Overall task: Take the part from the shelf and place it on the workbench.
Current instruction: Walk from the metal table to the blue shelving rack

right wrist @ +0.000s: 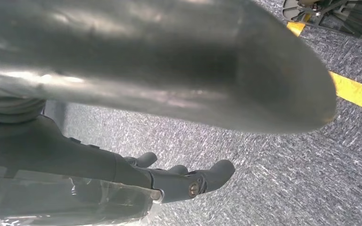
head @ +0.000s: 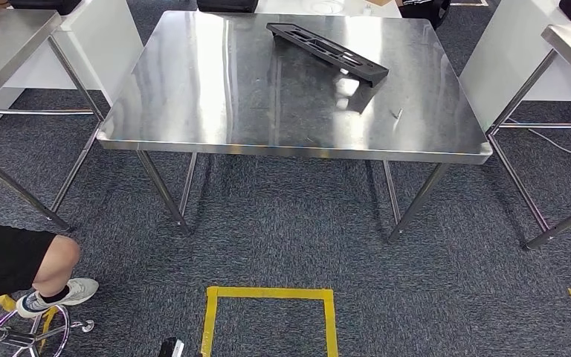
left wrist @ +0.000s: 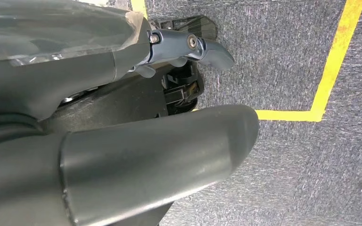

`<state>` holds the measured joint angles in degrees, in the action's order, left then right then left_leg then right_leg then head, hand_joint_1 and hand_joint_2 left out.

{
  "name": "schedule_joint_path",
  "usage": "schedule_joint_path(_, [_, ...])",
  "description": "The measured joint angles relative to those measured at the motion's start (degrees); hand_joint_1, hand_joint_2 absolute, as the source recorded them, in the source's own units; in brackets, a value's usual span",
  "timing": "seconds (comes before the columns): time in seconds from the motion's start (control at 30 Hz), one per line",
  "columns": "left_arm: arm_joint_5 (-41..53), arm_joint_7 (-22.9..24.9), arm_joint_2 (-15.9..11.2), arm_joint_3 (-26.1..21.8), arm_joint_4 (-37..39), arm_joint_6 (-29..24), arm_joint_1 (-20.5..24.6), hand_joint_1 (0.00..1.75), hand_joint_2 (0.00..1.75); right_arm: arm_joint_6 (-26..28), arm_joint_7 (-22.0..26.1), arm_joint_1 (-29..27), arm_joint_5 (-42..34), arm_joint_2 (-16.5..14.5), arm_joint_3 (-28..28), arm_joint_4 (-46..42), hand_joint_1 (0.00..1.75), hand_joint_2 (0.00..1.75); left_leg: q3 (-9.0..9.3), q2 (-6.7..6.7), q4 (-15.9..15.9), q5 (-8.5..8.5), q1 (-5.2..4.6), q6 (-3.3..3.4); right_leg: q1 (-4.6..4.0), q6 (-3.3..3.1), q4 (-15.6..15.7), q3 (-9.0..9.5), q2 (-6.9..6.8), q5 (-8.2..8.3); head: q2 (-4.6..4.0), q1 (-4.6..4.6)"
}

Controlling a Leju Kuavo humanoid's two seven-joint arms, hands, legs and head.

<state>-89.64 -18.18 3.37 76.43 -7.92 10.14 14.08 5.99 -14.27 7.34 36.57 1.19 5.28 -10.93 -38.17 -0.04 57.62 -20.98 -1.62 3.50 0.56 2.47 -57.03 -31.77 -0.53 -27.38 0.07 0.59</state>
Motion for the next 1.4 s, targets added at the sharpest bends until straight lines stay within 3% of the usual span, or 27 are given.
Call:
schedule_joint_path(0.37, [-0.04,1.96,-0.17,-0.61,-0.08,-0.59,0.02,0.00,0.00,-3.42,-0.02,0.38,0.80,-0.60,0.54,0.00,0.00,0.00,0.00,0.00,0.00,0.00,0.00,0.00,0.00,0.00,0.00,-0.01,0.00,0.00,0.00,0.00])
schedule_joint_path(0.57, [-0.44,2.83,-0.15,-2.47,-0.09,-3.73,0.01,0.00,0.00,-3.41,-0.58,0.37,0.95,-1.17,0.58,0.00,0.00,0.00,0.00,0.00,0.00,0.00,0.00,0.00,0.00,0.00,0.00,-0.01,0.00,0.00,0.00,0.00])
schedule_joint_path(1.07, [-0.45,5.40,-0.49,-5.08,-0.10,-5.74,0.43,0.00,0.00,-3.14,-0.57,0.37,1.63,-1.64,1.24,0.00,0.00,0.00,0.00,0.00,0.00,0.00,0.00,0.00,0.00,0.00,0.00,-0.01,0.00,0.00,0.00,0.00])
schedule_joint_path(1.23, [2.45,5.48,1.82,-4.71,-0.19,-13.08,1.34,0.00,0.00,-3.05,0.20,0.16,-1.78,-0.67,0.49,0.04,0.00,0.00,0.01,-0.04,0.01,0.01,-0.02,0.01,0.09,0.00,0.00,-0.02,-0.01,0.00,0.00,-0.01])
schedule_joint_path(1.4, [10.41,8.68,4.87,-0.75,-0.65,-13.60,2.87,0.00,0.00,0.36,-0.16,-2.18,-9.62,-0.35,-4.04,0.11,0.00,0.00,-0.01,-0.09,0.02,0.00,-0.07,0.02,0.14,0.01,0.01,-0.01,-0.03,0.00,0.00,0.01])
